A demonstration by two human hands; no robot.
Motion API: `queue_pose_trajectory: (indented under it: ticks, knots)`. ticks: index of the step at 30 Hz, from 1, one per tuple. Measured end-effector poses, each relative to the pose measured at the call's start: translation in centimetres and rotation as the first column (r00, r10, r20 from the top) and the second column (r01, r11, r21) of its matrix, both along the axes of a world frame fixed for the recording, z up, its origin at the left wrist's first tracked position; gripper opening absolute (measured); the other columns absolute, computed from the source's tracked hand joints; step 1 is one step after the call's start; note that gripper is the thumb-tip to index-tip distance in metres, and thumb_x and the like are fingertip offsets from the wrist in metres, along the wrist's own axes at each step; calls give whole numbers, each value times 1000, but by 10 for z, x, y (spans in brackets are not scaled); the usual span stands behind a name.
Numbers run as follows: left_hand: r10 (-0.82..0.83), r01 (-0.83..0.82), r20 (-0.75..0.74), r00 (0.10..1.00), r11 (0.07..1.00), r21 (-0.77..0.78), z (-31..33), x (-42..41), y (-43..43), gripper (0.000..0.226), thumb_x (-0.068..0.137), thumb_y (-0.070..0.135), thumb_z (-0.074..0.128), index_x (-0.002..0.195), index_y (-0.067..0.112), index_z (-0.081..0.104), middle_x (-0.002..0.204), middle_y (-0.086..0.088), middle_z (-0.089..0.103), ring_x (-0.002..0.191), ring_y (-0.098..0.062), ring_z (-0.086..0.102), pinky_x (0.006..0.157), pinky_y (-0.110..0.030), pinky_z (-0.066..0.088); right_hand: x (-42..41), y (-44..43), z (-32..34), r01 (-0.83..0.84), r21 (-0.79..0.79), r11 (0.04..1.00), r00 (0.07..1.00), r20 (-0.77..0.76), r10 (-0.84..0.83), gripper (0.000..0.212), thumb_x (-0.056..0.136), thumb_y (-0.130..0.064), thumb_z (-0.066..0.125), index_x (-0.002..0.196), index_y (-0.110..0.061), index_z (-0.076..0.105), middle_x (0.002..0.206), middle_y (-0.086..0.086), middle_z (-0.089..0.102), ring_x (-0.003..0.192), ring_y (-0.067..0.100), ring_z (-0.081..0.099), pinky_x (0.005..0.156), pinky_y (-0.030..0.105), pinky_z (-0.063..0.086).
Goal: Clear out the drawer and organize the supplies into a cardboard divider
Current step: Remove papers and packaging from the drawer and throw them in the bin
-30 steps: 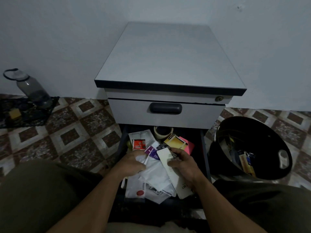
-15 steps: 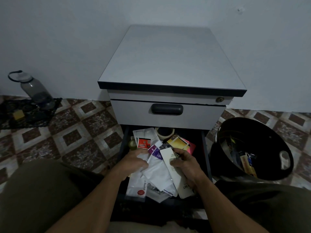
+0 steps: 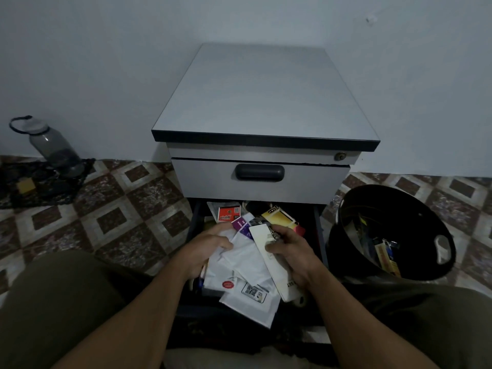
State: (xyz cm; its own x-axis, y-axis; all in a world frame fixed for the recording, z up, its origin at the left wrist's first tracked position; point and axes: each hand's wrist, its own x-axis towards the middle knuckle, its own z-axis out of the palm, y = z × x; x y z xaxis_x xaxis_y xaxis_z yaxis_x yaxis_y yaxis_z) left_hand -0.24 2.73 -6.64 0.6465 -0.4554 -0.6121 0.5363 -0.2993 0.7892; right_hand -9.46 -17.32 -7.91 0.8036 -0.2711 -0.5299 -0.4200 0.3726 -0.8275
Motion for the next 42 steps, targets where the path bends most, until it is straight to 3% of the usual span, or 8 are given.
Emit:
queue_pose_trajectory:
  ticks: [8, 13, 19, 25, 27, 31, 39, 42]
  knots:
    - [-29, 20, 129, 991, 997, 74, 18, -17, 0, 74, 87, 2, 58, 143, 45, 38, 114, -2, 60, 96, -25, 65, 66, -31, 58, -10, 1, 16, -15, -35, 999, 999, -42, 14, 50, 74, 17, 68, 114, -13, 66, 102, 13, 72, 89, 30, 69, 86, 43, 58]
    - [-57, 44, 106, 993, 991, 124, 22, -31, 3, 76, 80, 7, 62, 144, 41, 40, 120, -6, 61, 101, -30, 66, 76, -38, 60, -24, 6, 25, -23, -78, 997, 998, -53, 19, 48, 75, 17, 67, 114, -12, 66, 100, 12, 72, 90, 31, 68, 89, 44, 56]
    - [-6, 3, 91, 996, 1000, 26, 34, -47, 10, 74, 78, 7, 65, 141, 43, 47, 126, -8, 59, 104, -30, 65, 72, -35, 58, -44, 10, 48, -19, -113, 993, 1000, -27, 16, 50, 75, 14, 70, 116, -13, 64, 105, 16, 72, 96, 36, 69, 92, 51, 55]
    - [-19, 24, 174, 984, 999, -25, 56, -67, 8, 83, 53, 23, 71, 133, 42, 57, 125, -6, 62, 106, -26, 66, 86, -38, 56, -74, 6, 88, -35, -206, 978, 999, -10, 34, 46, 75, 7, 74, 115, -14, 65, 105, 20, 71, 93, 40, 69, 85, 57, 56]
    - [-44, 54, 188, 981, 997, -48, 70, -73, 3, 79, 54, 25, 71, 130, 43, 59, 126, -6, 63, 104, -25, 68, 78, -34, 57, -85, 2, 108, -17, -251, 968, 1000, 7, 19, 42, 75, 7, 74, 110, -15, 66, 102, 21, 72, 87, 39, 69, 83, 58, 57]
    - [-105, 138, 239, 965, 983, -122, 108, -87, -19, 52, 81, 10, 63, 127, 32, 61, 113, -7, 70, 87, -18, 70, 59, -22, 51, -108, -19, 151, -8, -355, 935, 999, 31, 21, 37, 77, 3, 75, 108, -17, 69, 101, 16, 72, 93, 38, 70, 85, 52, 58]
    - [-276, 341, 287, 918, 916, -212, 177, -107, -108, 51, 81, 0, 60, 129, 20, 58, 114, -14, 69, 89, -27, 70, 72, -38, 59, -152, -102, 220, 27, -572, 820, 998, -28, -53, 48, 57, -28, 85, 103, -37, 73, 112, 7, 69, 98, 34, 68, 90, 53, 56]
    - [-298, 379, 297, 907, 886, -267, 198, -108, -141, 38, 84, -1, 58, 121, 11, 62, 112, -17, 69, 89, -28, 66, 72, -36, 58, -160, -125, 240, 94, -566, 819, 994, 7, -110, 35, 67, -19, 82, 99, -30, 73, 110, 13, 70, 90, 33, 68, 74, 43, 61]
